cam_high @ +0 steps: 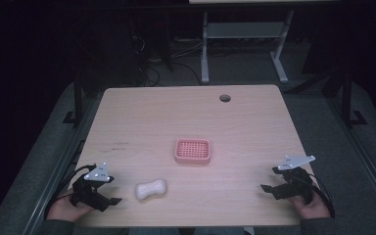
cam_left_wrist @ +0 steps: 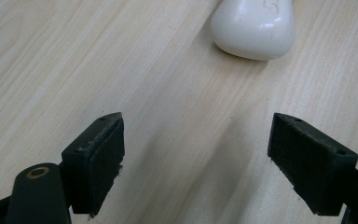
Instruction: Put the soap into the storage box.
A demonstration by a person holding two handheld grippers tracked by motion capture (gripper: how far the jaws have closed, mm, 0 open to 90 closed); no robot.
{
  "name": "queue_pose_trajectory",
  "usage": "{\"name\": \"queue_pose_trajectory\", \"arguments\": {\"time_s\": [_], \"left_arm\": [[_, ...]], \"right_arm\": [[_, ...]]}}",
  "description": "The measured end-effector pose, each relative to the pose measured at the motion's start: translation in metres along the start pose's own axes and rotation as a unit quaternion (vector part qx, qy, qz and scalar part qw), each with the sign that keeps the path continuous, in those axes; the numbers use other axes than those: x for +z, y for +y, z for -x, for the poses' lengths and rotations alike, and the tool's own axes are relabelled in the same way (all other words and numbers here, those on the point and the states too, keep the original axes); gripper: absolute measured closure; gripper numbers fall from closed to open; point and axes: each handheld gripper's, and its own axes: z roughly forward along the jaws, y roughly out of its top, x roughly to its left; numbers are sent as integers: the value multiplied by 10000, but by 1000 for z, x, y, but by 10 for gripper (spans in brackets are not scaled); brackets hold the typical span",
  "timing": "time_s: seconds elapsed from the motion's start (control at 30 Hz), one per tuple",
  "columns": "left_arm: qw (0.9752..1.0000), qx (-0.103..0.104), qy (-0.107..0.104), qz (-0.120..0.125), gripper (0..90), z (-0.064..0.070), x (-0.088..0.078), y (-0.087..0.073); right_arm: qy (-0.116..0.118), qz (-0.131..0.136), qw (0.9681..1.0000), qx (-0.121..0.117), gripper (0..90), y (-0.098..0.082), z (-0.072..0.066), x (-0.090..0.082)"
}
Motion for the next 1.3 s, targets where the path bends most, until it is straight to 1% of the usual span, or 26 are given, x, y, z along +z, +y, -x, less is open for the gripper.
{"name": "queue_pose_trajectory", "arguments": {"time_s": [0.07, 0.13, 0.17, 0.23, 0.3, 0.33, 0.47, 0.5, 0.6, 0.63, 0.67, 0.8, 0.83, 0.93, 1.03, 1.3], "left_arm": [[10000, -8, -11, 22, 183, 2, 0, 2], [10000, 26, -4, 33, 190, 3, 0, 6], [10000, 74, -6, 23, 190, 4, 0, 8], [9999, 94, -30, 66, 191, 6, 1, 12], [9999, 114, -34, 48, 190, 7, 1, 14], [9998, 163, -46, 36, 190, 9, 2, 19], [9996, 277, -73, -22, 191, 13, 4, 29], [9994, 342, -69, -41, 191, 14, 5, 32], [9989, 433, -79, -130, 202, 18, 8, 39], [9989, 433, -79, -130, 202, 18, 8, 39], [9987, 487, -93, -151, 203, 19, 10, 43], [9981, 553, -142, -235, 202, 21, 14, 50], [9981, 543, -154, -244, 202, 22, 15, 52], [9977, 604, -199, -255, 214, 23, 17, 55], [9975, 613, -215, -281, 214, 24, 19, 59], [9961, 756, -256, -369, 214, 26, 28, 70]], "right_arm": [[30, 11, 10000, -36, 187, 0, 0, 1], [45, -15, 10000, -36, 187, 1, -2, 1], [41, -35, 10000, -31, 187, 1, -2, 1], [33, -9, 10000, -67, 187, 2, -2, 1], [43, -12, 10000, -62, 187, 2, -3, 1], [47, -8, 10000, -72, 187, 2, -3, 1], [73, -23, 10000, -43, 187, 2, -4, 2], [78, -20, 10000, -41, 187, 2, -5, 2], [66, -21, 10000, -65, 187, 3, -5, 2], [66, -21, 10000, -65, 187, 3, -5, 2], [82, -12, 10000, -44, 187, 2, -5, 2], [107, -9, 9999, -36, 187, 2, -5, 3], [116, -12, 9999, -28, 187, 2, -6, 3], [125, -4, 9999, -29, 187, 3, -6, 3], [131, -5, 9999, -32, 187, 3, -6, 3], [140, -23, 9999, -33, 187, 3, -6, 3]]}}
